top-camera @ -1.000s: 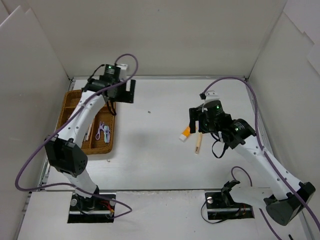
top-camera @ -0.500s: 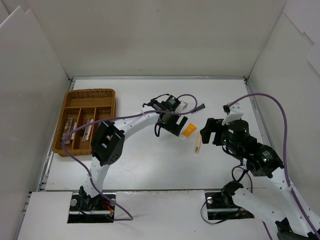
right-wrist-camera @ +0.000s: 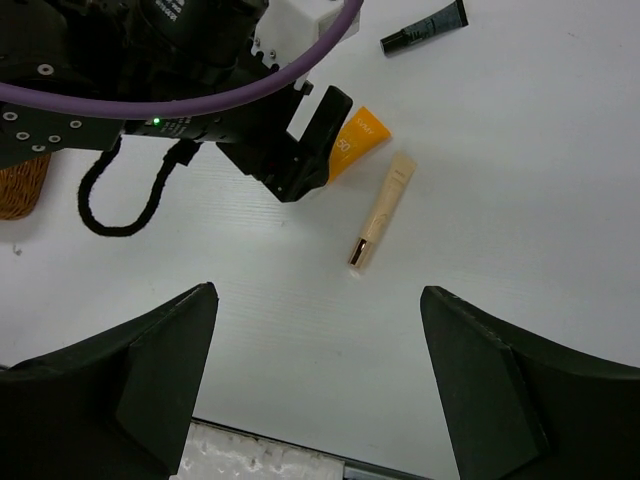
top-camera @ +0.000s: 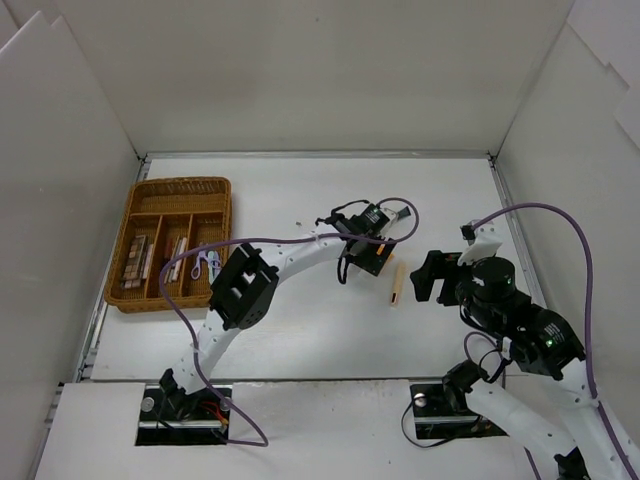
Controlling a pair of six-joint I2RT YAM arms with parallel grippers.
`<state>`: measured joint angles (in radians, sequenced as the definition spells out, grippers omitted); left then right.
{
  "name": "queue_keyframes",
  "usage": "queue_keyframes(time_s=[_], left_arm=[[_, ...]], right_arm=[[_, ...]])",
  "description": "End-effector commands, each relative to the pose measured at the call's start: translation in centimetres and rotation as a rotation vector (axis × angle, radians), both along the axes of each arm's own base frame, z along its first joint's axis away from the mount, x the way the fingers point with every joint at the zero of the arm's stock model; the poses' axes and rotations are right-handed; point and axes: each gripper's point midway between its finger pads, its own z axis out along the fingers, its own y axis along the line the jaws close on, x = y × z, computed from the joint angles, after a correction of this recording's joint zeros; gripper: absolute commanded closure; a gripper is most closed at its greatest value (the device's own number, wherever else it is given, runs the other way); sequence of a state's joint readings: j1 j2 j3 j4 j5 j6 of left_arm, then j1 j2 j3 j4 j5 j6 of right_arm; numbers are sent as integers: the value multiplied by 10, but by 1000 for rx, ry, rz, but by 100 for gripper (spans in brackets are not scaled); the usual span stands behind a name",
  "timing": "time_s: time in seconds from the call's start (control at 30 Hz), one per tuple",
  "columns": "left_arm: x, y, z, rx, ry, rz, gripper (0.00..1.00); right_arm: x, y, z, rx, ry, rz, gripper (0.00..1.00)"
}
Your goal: Organize the makeup
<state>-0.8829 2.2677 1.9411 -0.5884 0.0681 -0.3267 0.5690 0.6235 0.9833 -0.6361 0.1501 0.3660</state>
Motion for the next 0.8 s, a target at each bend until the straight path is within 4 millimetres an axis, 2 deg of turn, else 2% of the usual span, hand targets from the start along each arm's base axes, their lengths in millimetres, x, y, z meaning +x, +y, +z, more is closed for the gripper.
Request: queue_keyframes(time_s=[0.0, 0.07, 0.1, 0.17, 0.2, 0.27, 0.3, 0.33, 0.37, 0.4, 0.43, 0.47, 0.5, 0.53, 0.57, 0.6, 0.63, 0.67, 0.7, 0.73, 0.77], left_arm=[[18, -17, 18, -56, -66, 52, 29], [15, -20, 6, -37, -50, 63, 34], [17, -21, 6, -36, -52, 70, 41], [21, -17, 1, -13, -62, 101, 50], [22, -14, 0, -1, -70, 115, 60], [24, -10, 2, 10, -83, 128, 71], [29, -4, 4, 14, -90, 143, 80], [29, -2, 7, 14, -95, 149, 85], [35, 4, 21, -5, -114, 168, 89], [41, 19, 19, 6, -112, 197, 95], [48, 25, 28, -17, -130, 216, 97], [53, 33, 48, -47, -155, 235, 98], [65, 53, 51, -46, -156, 276, 99], [72, 64, 63, -56, -170, 292, 99], [78, 77, 85, -81, -197, 317, 99], [85, 90, 98, -89, -214, 342, 100], [100, 116, 109, -87, -229, 389, 99], [105, 132, 136, -104, -280, 394, 100], [113, 147, 151, -104, -315, 410, 99], [123, 177, 169, -93, -352, 457, 99], [129, 196, 178, -62, -381, 465, 99]], right_arm=[[3, -4, 3, -14, -19, -12, 20], [2, -6, 3, -21, -20, -13, 20], [1, -6, 1, -23, -18, -13, 20], [2, -7, 0, -30, -16, -17, 20], [2, -7, -1, -36, -14, -15, 20], [2, -7, -1, -40, -13, -17, 20], [3, -8, -3, -45, -10, -20, 20], [4, -8, -3, -48, -10, -21, 20], [5, -9, -2, -54, -12, -26, 20], [6, -10, -3, -61, -9, -31, 20], [7, -10, -2, -65, -9, -30, 20], [8, -10, -3, -74, -7, -33, 20], [10, -10, -5, -82, 1, -35, 20], [11, -9, -4, -84, 2, -33, 20], [13, -8, -4, -88, 0, -34, 20], [15, -8, -6, -96, 7, -35, 19], [17, -7, -6, -98, 8, -35, 19], [20, -4, -7, -101, 10, -30, 20], [22, -4, -7, -104, 11, -30, 20], [24, -2, -7, -105, 11, -30, 20], [27, -1, -6, -105, 3, -28, 20]])
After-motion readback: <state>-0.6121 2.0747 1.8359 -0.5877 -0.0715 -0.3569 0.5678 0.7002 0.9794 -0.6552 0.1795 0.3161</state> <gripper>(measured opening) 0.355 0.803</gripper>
